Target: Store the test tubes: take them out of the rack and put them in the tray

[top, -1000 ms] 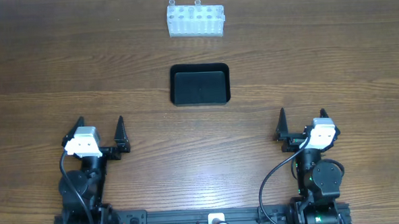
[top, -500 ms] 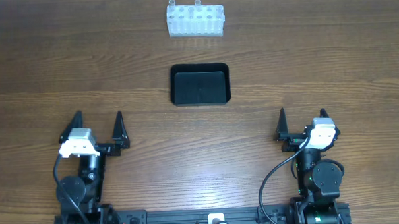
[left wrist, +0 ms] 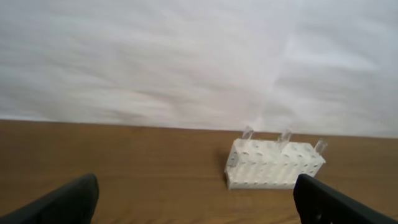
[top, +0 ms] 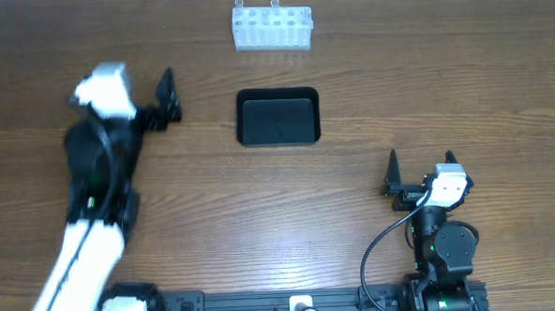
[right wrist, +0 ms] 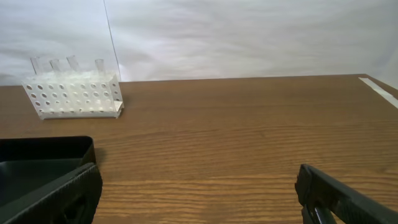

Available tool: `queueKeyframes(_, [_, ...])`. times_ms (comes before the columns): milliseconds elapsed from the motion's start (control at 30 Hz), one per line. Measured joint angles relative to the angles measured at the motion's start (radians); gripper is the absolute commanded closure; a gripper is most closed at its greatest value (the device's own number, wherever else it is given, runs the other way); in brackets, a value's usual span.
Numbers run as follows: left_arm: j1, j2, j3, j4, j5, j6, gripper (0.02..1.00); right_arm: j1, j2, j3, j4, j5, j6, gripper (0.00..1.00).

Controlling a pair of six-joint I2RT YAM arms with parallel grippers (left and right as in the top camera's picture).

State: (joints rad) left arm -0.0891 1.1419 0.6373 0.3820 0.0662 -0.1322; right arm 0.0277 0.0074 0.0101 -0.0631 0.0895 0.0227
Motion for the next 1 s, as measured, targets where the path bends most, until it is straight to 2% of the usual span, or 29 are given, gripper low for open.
queueKeyframes(100, [-0.053, 0.201, 0.173, -0.032, -0.014, 0.0, 0.018, 0.0, 0.0, 0.0, 0.0, 0.0, 0.0, 0.007])
queueKeyframes(267, [-0.137, 0.507, 0.51, -0.243, -0.061, 0.0, 0.018, 0.0, 0.0, 0.0, 0.0, 0.0, 0.0, 0.009])
queueKeyframes(567, [-0.209, 0.871, 0.972, -0.512, -0.148, 0.0, 0.018, 0.0, 0.0, 0.0, 0.0, 0.0, 0.001, 0.007])
queueKeyframes(767, [-0.21, 1.004, 1.107, -0.526, -0.166, -0.001, 0.018, 0.0, 0.0, 0.0, 0.0, 0.0, 0.001, 0.007])
queueKeyframes(1000, [-0.212, 1.085, 1.128, -0.523, -0.172, -0.019, 0.02, 0.0, 0.0, 0.0, 0.0, 0.0, 0.0, 0.007])
